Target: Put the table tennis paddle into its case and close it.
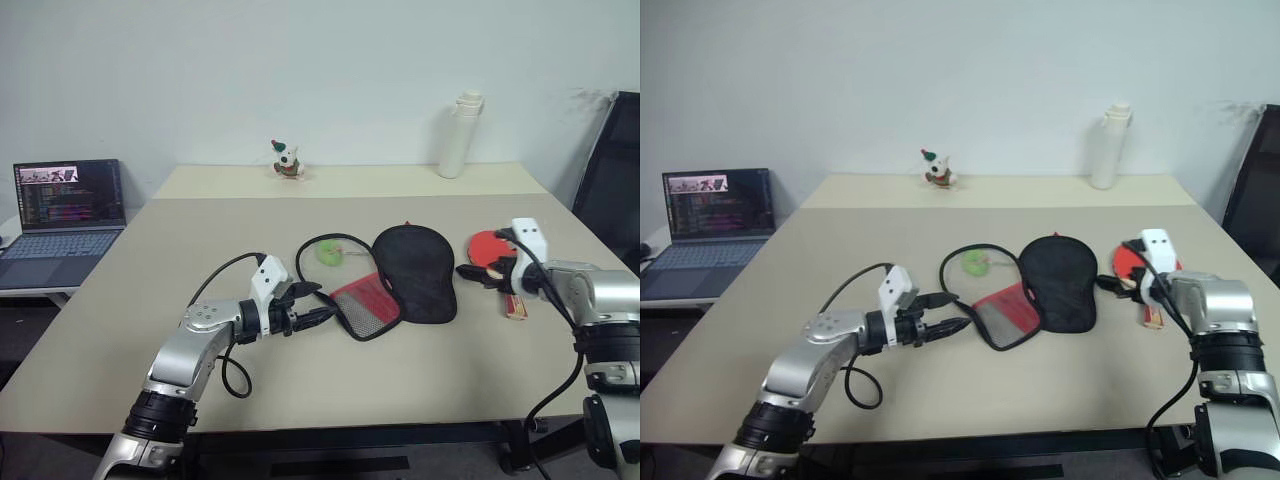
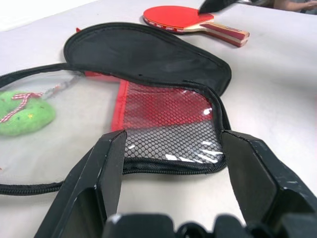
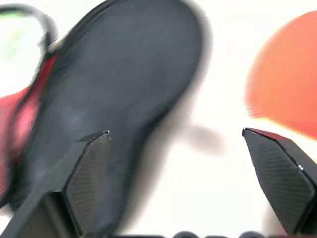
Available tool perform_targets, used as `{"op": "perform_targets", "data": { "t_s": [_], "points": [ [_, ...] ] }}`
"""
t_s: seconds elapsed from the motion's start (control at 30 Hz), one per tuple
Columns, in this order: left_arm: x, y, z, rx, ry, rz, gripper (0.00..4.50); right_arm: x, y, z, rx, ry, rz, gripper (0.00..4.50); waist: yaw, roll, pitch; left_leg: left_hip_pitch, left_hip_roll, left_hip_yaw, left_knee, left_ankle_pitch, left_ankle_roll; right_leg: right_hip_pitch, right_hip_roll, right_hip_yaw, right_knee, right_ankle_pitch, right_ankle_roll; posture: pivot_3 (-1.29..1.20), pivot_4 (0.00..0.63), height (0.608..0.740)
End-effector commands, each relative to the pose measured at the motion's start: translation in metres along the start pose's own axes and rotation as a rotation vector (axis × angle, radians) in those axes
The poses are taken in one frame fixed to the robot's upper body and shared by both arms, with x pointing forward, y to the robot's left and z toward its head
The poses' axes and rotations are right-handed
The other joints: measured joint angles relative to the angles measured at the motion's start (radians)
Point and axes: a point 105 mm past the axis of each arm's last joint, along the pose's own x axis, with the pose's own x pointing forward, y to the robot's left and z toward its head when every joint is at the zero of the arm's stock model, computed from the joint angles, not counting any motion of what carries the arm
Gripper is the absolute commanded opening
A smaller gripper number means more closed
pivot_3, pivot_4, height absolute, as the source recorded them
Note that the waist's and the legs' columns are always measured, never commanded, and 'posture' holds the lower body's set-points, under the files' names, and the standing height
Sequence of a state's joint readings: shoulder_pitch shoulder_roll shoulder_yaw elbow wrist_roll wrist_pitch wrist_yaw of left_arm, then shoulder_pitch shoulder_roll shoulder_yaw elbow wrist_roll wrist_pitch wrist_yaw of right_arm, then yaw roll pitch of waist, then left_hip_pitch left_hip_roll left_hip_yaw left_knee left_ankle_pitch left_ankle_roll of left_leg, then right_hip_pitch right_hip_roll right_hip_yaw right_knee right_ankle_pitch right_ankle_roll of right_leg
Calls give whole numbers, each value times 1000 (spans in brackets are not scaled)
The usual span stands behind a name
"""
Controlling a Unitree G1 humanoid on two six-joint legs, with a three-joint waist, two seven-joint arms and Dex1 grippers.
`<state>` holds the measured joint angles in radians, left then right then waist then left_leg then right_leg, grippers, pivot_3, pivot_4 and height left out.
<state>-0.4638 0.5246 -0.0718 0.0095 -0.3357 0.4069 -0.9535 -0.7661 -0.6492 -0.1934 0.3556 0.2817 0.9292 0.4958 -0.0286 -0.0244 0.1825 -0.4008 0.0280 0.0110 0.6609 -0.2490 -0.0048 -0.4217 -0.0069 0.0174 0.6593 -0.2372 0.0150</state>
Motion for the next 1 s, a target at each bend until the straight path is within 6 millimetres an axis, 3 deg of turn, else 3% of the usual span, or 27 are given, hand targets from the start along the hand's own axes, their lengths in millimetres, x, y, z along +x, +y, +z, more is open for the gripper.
{"op": "perform_targets", "data": {
  "t_s": [0.03, 0.23, 0.6, 0.7, 0.9, 1.0],
  "points": [
    [-6, -1, 22, 62, -59, -23, 3273, -12, -23, 14, -5, -89, -136, 4477, -1, 0, 0, 0, 0, 0, 0, 0, 0, 0, 0, 0, 0, 0, 0, 0, 150, 740],
    [-7, -1, 39, 108, -75, -76, 3273, 0, -45, -18, 60, -13, -265, 4477, -2, 0, 0, 0, 0, 1, 0, 0, 0, 0, 1, 0, 0, 0, 0, 0, 150, 740],
    [-7, 2, 37, 110, -68, -59, 3273, 31, -39, -43, 66, 59, -271, 4477, -4, 1, 0, 1, 0, 3, 0, 0, 0, 0, 1, 1, 0, 0, 0, 0, 150, 740],
    [-9, 2, 35, 107, -63, -49, 3273, 36, -38, -44, 64, 62, -281, 3898, -6, 1, 0, 2, 0, 3, 0, 0, 0, 0, 1, 2, 1, 0, 0, 0, 150, 740],
    [-13, 1, 30, 93, -55, -30, 3273, 36, -43, -41, 74, 39, -312, 1818, -6, 0, 0, 2, 1, 3, 0, 0, 0, 0, 1, 2, 1, 0, 0, 0, 150, 740],
    [-15, -1, 26, 80, -50, -23, 3273, 34, -45, -32, 85, 4, -319, 1221, -5, -1, 0, 3, 0, 3, 1, 0, 0, 2, 1, 3, 1, 1, 2, 0, 150, 740]
  ]
}}
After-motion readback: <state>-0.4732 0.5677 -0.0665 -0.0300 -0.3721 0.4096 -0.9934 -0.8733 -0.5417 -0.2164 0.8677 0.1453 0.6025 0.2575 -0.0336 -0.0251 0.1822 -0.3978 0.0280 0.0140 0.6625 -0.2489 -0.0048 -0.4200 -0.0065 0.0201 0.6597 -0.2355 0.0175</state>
